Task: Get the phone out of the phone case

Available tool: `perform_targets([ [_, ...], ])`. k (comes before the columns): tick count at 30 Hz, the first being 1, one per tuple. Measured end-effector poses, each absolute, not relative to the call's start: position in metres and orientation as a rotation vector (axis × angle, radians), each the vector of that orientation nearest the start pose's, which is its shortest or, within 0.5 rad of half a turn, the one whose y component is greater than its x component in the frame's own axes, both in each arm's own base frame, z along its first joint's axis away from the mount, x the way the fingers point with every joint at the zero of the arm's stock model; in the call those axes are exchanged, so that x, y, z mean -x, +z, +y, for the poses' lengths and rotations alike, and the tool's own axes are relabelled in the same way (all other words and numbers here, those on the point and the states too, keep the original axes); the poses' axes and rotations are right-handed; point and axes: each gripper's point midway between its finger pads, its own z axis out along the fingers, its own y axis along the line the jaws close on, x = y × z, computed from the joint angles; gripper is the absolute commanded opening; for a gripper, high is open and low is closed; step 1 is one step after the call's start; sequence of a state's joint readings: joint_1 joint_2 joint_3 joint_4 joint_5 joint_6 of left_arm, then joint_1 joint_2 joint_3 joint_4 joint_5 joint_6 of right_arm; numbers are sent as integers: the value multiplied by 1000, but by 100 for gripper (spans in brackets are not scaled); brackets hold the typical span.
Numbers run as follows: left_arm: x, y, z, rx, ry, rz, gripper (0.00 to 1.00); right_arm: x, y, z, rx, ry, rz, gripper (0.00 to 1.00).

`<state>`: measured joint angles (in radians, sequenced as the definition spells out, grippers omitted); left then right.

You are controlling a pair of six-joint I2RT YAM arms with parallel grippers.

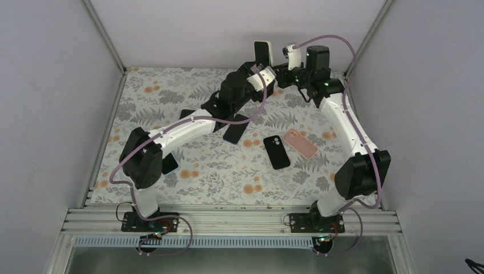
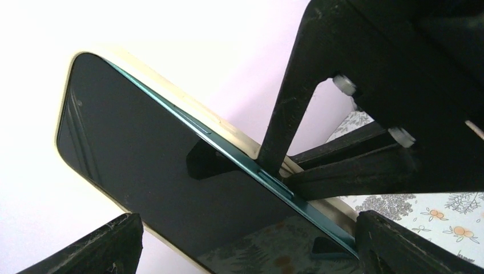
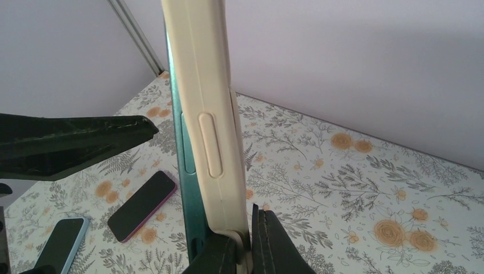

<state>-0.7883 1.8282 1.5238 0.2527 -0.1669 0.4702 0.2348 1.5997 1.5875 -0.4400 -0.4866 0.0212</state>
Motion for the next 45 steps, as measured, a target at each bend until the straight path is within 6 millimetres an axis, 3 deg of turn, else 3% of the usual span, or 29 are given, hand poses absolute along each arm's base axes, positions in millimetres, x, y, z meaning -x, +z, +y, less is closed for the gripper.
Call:
perform_targets([
  [14, -425, 330, -401, -882, -145, 1421, 92, -444, 338, 189, 525, 653, 1954, 3],
  [26, -438, 323, -388, -848, -108, 1455, 92, -441, 349, 189, 529, 646, 1918, 3],
  [45, -438, 319, -386, -860, -106, 1481, 92, -442, 343, 194, 548, 619, 1908, 3],
])
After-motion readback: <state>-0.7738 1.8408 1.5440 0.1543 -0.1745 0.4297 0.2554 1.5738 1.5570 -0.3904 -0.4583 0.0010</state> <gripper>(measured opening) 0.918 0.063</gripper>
